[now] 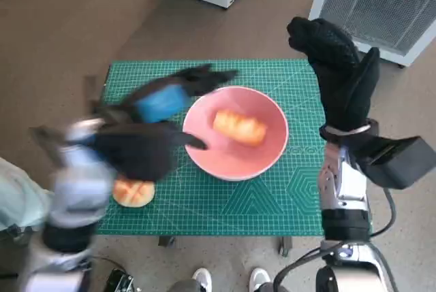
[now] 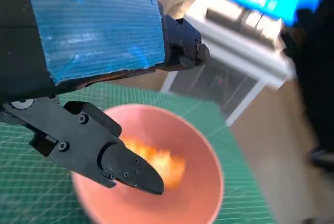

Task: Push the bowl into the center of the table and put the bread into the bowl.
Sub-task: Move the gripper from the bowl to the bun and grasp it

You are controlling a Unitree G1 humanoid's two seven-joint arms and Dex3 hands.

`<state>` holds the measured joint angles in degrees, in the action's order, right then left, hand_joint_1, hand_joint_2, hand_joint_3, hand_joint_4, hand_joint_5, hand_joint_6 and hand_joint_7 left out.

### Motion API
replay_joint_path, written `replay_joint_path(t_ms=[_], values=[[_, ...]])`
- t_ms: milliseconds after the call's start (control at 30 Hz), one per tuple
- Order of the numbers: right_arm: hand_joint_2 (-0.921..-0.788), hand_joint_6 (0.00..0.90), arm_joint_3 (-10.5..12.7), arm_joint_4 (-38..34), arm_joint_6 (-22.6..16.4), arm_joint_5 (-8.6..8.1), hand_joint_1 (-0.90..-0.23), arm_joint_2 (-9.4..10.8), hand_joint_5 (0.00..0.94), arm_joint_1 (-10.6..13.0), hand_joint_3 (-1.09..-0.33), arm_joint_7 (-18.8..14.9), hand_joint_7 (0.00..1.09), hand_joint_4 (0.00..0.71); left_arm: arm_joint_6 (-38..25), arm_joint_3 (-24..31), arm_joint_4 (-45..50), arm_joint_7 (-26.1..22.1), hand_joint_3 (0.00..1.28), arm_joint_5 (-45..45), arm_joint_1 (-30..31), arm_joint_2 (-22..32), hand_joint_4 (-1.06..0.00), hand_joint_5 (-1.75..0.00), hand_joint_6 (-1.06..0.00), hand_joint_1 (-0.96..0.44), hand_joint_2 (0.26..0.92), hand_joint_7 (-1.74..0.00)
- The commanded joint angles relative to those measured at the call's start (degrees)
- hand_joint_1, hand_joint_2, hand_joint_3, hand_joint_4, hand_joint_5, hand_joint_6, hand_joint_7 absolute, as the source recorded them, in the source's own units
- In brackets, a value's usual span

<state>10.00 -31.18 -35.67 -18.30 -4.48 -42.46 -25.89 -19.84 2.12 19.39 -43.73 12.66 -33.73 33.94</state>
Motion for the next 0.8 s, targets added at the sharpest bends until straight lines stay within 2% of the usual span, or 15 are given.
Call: replay_joint_path(t_ms=[33,167,333,533,800], values=[[-0.921,0.115,-0.11,-0.1,0.55,-0.18,-0.704,0.5,0.003,1.15,-0.719,0.2,0.39,0.239,-1.45,6.52,4.42,-1.86,0.0,-1.37,5.42,7.3,-0.04,-0.01,-0.21,-0.41,0.741,-0.01],[-0.921,0.115,-0.14,-0.14,0.54,-0.15,-0.7,0.61,0.001,1.03,-0.72,0.22,0.39,0.237,-1.04,10.15,5.91,-3.53,0.0,-1.07,9.52,13.14,-0.05,-0.01,-0.22,-0.38,0.722,-0.01],[-0.921,0.114,-0.32,-0.35,0.49,0.18,-0.699,0.92,0.0,0.75,-0.723,0.54,0.39,0.233,-1.29,14.48,7.01,-5.7,0.0,-2.91,15.07,17.64,-0.07,-0.01,-0.24,-0.36,0.705,-0.02],[-0.921,0.113,-0.44,-0.82,0.52,0.28,-0.7,1.08,0.0,0.29,-0.725,0.61,0.39,0.231,0.83,18.78,6.08,-8.43,0.0,-8.12,21.54,19.1,-0.11,-0.02,-0.27,-0.33,0.7,-0.03],[-0.921,0.111,-0.4,-2.12,0.4,0.17,-0.694,1.1,0.0,-0.58,-0.729,0.26,0.39,0.229,1.83,18.93,10.27,-6.27,0.0,-7.22,29.56,18.87,-0.13,-0.01,-0.3,-0.3,0.702,-0.02]])
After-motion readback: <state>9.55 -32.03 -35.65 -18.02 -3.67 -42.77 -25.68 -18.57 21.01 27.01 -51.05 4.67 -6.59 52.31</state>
